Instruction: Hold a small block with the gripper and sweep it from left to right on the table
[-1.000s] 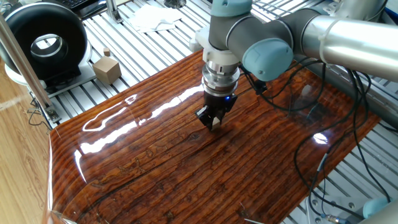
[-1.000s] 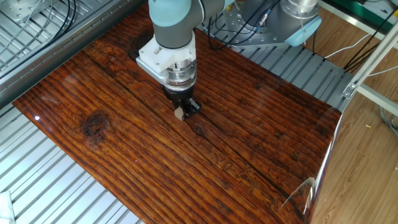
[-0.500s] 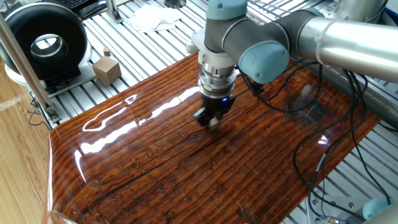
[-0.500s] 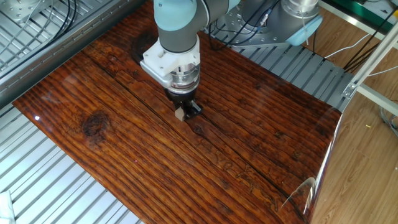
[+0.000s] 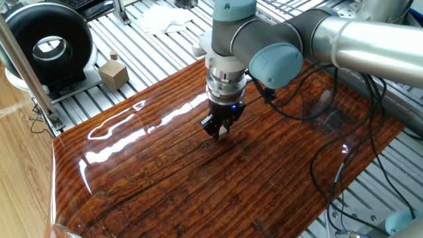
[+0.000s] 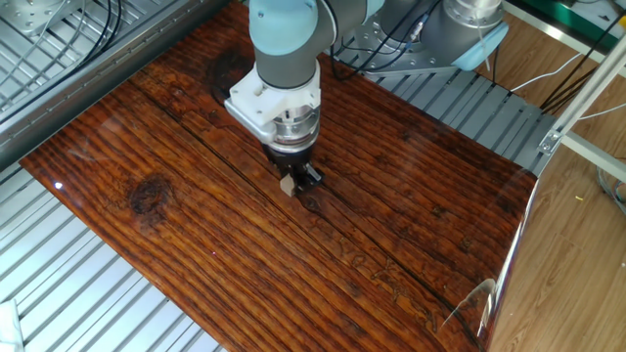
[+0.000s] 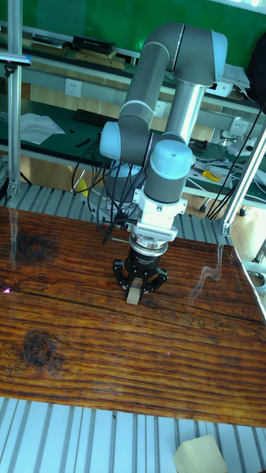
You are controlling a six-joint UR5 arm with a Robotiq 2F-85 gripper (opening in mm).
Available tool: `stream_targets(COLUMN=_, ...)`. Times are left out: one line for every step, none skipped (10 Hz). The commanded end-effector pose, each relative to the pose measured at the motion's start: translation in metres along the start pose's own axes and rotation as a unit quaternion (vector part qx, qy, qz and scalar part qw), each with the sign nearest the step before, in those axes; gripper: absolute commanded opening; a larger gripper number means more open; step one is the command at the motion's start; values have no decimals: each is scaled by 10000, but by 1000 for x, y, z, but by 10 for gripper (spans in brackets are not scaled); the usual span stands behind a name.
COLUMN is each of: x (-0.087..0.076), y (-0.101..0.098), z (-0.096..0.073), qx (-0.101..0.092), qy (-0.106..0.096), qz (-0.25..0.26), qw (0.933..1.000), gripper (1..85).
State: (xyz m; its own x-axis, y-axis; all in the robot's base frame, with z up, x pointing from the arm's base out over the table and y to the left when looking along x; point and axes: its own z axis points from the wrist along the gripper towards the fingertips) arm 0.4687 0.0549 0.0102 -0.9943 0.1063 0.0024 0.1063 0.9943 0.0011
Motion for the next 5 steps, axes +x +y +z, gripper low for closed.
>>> stream_targets(x=0, y=-3, z=-5, qx=67, qy=33, qz=-37, qw=10000, gripper=10)
stream_targets(x=0, y=-5, z=-4, qx=75, qy=33, qz=-60, qw=9999, gripper=10)
stream_targets(x=-1, y=-6, z=-2, qx=66, qy=27, qz=-98, qw=9999, gripper=10)
stream_targets(x=-1, y=-7, z=-1, qx=82, qy=33, qz=-137, qw=9999, gripper=10)
stream_targets(x=-1, y=-8, z=0, qx=75, qy=34, qz=-152, qw=9999, gripper=10)
